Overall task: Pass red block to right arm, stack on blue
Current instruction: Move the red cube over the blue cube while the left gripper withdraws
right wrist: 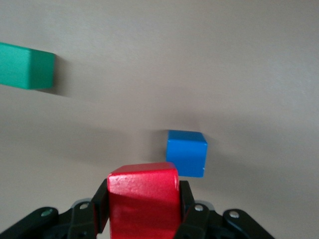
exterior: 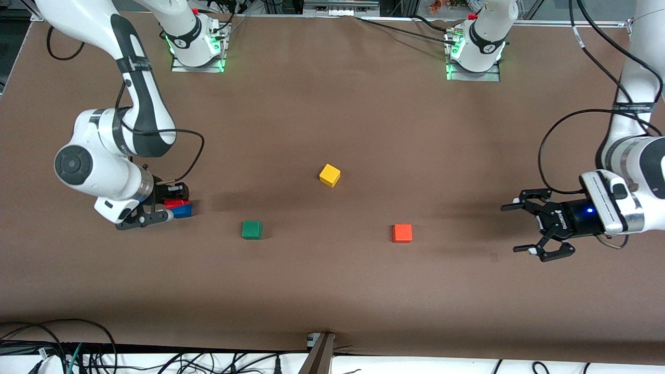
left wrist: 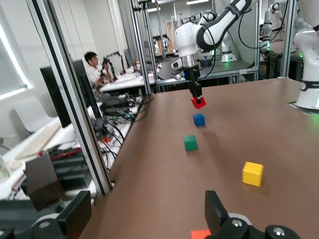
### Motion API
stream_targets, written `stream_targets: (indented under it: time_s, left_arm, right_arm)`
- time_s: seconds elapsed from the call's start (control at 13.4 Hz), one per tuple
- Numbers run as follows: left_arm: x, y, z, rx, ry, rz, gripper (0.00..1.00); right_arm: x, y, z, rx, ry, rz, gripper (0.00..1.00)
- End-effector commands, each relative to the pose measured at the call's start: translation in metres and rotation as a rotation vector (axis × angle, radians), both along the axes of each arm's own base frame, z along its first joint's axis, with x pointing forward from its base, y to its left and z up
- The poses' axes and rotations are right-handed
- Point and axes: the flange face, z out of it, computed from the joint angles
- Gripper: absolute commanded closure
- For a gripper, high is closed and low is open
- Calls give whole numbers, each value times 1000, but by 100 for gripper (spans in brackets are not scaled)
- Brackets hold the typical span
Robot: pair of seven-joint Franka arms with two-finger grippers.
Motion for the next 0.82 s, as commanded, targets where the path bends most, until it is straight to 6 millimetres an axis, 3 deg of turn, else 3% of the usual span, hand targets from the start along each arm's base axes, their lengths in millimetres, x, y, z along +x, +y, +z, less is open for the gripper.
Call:
stream_targets:
  time_s: [0.0,0.3,0.37,0.67,0.75]
  left_arm:
    - [-21,22,41,125,117,8,0]
    - [-30,57,69,204,337,119,0]
    - [-31,62,86,258,375,159,0]
    - [-52,60,134,468,520,276,0]
    - [-61,52,155,602,506,306,0]
  right_arm:
    - [-42,-15,-14,-5,-90,0,91]
    - [-57,-27,-38,-14,-191,-16,91]
    - [-58,-30,-42,-17,-209,-17,91]
    - [-55,-31,-45,-21,-237,-18,91]
    - [-53,-31,-44,-22,-257,-17,91]
